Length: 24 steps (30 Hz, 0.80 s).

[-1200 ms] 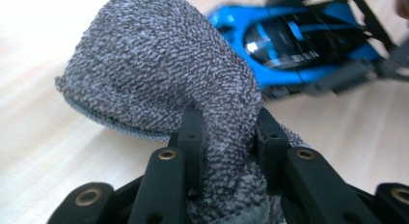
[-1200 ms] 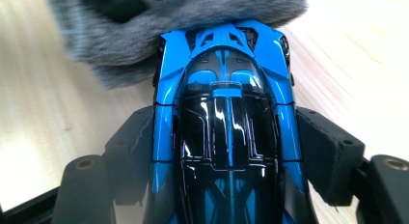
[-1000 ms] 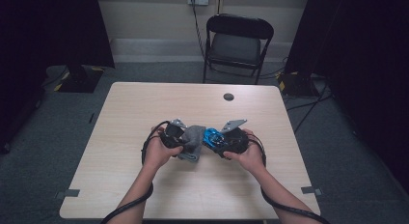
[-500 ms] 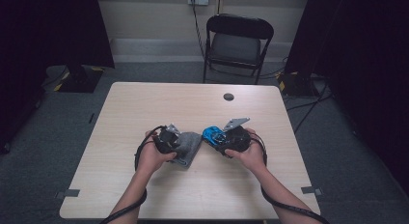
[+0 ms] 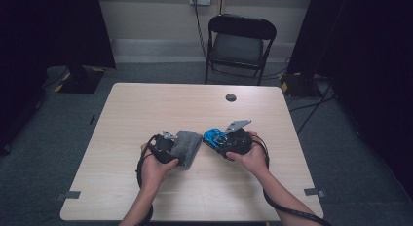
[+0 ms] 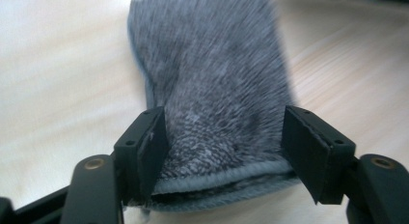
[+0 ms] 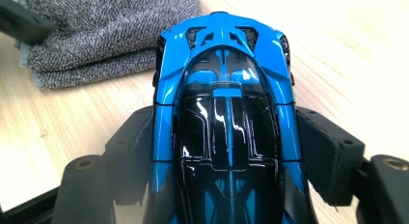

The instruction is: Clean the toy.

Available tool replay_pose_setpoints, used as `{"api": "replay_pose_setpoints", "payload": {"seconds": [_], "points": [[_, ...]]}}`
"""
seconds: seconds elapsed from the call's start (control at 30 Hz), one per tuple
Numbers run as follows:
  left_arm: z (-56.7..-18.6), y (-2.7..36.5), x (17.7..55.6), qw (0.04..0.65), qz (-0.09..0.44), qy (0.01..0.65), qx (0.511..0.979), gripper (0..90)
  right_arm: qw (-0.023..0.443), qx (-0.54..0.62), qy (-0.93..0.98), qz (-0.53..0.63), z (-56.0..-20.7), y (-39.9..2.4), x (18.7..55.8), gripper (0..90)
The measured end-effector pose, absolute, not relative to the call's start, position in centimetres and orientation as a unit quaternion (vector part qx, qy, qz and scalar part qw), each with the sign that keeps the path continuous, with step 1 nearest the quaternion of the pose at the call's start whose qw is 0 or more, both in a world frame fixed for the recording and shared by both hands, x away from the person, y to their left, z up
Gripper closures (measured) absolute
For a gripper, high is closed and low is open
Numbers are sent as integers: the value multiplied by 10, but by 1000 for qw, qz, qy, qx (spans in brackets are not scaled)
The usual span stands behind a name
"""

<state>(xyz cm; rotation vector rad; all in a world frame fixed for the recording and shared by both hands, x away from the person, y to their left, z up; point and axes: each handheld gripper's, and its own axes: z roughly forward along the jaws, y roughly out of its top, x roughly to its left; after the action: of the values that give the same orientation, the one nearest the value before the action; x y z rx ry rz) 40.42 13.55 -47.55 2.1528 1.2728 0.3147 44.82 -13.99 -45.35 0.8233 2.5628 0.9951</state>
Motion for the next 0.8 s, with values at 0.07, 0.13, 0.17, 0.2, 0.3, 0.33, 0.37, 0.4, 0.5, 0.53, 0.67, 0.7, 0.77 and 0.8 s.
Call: {"api": "replay_pose_setpoints", "payload": {"seconds": [0.07,0.13,0.17,0.2,0.3,0.33,0.37,0.4,0.5,0.53,0.67,0.7,0.77,0.8], "points": [[-481,134,404,310,122,484,809,298,137,284,885,343,-453,-139,447,284],[-481,132,405,304,125,484,811,290,135,282,886,343,-454,-139,447,284],[-480,132,407,297,122,482,815,291,136,281,886,343,-453,-139,447,284],[-480,131,408,296,121,483,815,300,133,281,886,343,-454,-139,447,284],[-480,133,412,293,119,461,829,394,134,282,886,344,-454,-139,448,284],[-480,134,413,296,117,458,830,470,133,281,886,345,-454,-139,448,284],[-479,135,414,299,109,453,833,549,133,281,886,344,-454,-139,448,284],[-478,136,417,298,103,449,836,639,132,281,886,344,-455,-139,448,284],[-474,141,426,313,104,435,838,694,128,279,887,344,-457,-138,447,284],[-472,144,429,323,102,435,834,696,128,278,889,342,-457,-138,447,284],[-463,149,440,343,83,429,831,697,125,269,891,343,-458,-137,444,283],[-460,149,442,344,81,426,833,697,123,268,892,343,-458,-136,443,284],[-451,147,447,348,80,419,835,697,123,263,894,343,-458,-134,442,284],[-447,146,448,355,79,417,833,697,123,260,894,344,-458,-133,441,284]]}}
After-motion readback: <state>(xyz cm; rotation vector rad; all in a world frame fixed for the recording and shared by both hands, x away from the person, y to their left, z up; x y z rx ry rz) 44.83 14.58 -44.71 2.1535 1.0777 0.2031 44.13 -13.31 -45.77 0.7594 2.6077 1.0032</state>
